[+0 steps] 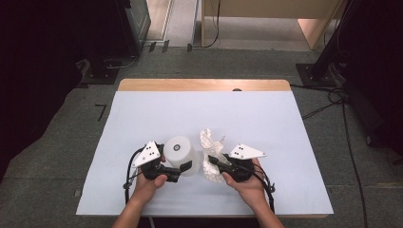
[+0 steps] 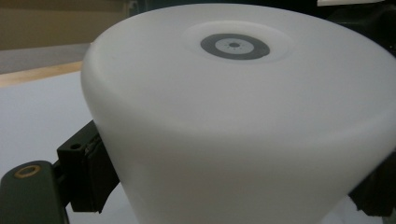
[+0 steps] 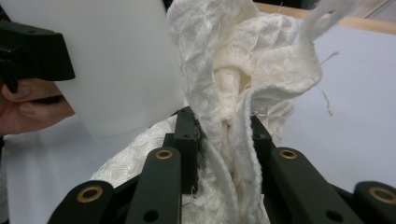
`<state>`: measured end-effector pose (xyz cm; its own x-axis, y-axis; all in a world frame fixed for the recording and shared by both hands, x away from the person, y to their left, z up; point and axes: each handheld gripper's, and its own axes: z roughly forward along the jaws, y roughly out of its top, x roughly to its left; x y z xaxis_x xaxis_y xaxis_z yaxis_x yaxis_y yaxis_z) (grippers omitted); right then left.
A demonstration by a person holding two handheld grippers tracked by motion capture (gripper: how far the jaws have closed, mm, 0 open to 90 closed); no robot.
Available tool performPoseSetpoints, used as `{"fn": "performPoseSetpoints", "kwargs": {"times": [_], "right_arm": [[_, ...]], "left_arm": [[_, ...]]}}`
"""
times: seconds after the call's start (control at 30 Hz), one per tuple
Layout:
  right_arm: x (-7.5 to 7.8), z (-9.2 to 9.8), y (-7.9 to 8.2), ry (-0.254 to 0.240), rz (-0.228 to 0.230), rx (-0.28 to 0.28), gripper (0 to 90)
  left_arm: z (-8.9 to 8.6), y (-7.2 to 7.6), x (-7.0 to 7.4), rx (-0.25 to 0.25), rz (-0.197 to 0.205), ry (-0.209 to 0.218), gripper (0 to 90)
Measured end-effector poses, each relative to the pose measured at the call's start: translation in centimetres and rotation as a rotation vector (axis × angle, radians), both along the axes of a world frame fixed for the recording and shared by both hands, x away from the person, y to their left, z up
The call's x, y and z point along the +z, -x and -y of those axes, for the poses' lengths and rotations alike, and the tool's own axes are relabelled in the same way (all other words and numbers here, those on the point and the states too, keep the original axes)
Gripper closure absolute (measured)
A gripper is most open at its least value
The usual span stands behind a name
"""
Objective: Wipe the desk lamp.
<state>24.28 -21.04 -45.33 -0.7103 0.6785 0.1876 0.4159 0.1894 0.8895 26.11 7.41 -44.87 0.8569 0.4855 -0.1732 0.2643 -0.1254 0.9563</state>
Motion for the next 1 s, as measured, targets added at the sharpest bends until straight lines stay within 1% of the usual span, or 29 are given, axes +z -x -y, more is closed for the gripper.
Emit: {"fn": "performPoseSetpoints", "kwargs": {"times": [0.07, 0.13, 0.17, 0.27, 0.3, 0.33, 0.37, 0.43, 0.53, 0.57, 0.6, 0.67, 0.77, 0.8, 0.87, 0.93, 0.97, 1.0], "right_arm": [[-0.2, -0.5, 0.1, 0.011, -0.008, 0.018, 73.2], [-0.4, -1.0, 0.2, 0.027, -0.006, 0.029, 73.2], [-0.5, -1.1, 0.3, 0.031, -0.006, 0.031, 73.3], [-0.2, -1.0, 0.4, 0.006, -0.001, 0.032, 73.3], [0.1, -0.9, 0.5, -0.008, -0.002, 0.033, 73.3], [0.1, -0.9, 0.5, -0.008, -0.002, 0.033, 73.3], [0.6, -0.8, 0.6, -0.019, 0.016, 0.034, 73.3], [1.1, -0.6, 0.8, -0.025, 0.039, 0.033, 73.3], [1.8, -0.3, 1.1, -0.046, 0.065, 0.030, 73.4], [2.0, -0.2, 1.1, -0.048, 0.072, 0.031, 73.4], [2.2, -0.1, 1.2, -0.052, 0.080, 0.034, 73.3], [2.5, 0.0, 1.3, -0.061, 0.097, 0.039, 73.3], [2.5, 0.0, 1.2, -0.059, 0.093, 0.050, 73.3], [2.3, 0.0, 1.1, -0.058, 0.079, 0.052, 73.3], [1.6, -0.2, 0.8, -0.038, 0.052, 0.056, 73.3], [0.8, -0.4, 0.6, -0.025, 0.021, 0.059, 73.3], [0.8, -0.4, 0.6, -0.025, 0.021, 0.059, 73.3], [0.0, -0.6, 0.2, -0.010, -0.014, 0.062, 73.1]], "left_arm": [[0.3, 0.1, 0.0, -0.021, 0.003, 0.000, 8.4], [0.7, 0.2, -0.1, -0.021, 0.010, -0.027, 8.4], [0.8, 0.2, -0.2, -0.019, 0.007, -0.033, 8.5], [1.0, 0.1, -0.4, -0.014, -0.007, -0.046, 8.5], [1.0, 0.1, -0.5, -0.014, -0.008, -0.058, 8.5], [1.0, 0.1, -0.5, -0.014, -0.008, -0.058, 8.5], [1.3, 0.0, -0.7, -0.024, -0.017, -0.068, 8.5], [1.6, 0.0, -0.9, -0.030, -0.020, -0.086, 8.5], [2.0, 0.1, -1.1, -0.042, -0.020, -0.128, 8.5], [2.0, 0.1, -1.1, -0.042, -0.020, -0.128, 8.5], [2.3, 0.1, -1.3, -0.044, -0.021, -0.149, 8.5], [2.3, 0.1, -1.3, -0.044, -0.022, -0.151, 8.5], [2.2, 0.1, -1.2, -0.050, -0.016, -0.142, 8.5], [2.1, 0.1, -1.1, -0.052, -0.013, -0.136, 8.5], [1.9, 0.1, -1.0, -0.054, -0.014, -0.108, 8.5], [1.6, 0.1, -0.8, -0.048, -0.010, -0.089, 8.5], [1.6, 0.1, -0.8, -0.048, -0.010, -0.089, 8.5], [1.6, 0.1, -0.8, -0.044, -0.007, -0.078, 8.5]]}}
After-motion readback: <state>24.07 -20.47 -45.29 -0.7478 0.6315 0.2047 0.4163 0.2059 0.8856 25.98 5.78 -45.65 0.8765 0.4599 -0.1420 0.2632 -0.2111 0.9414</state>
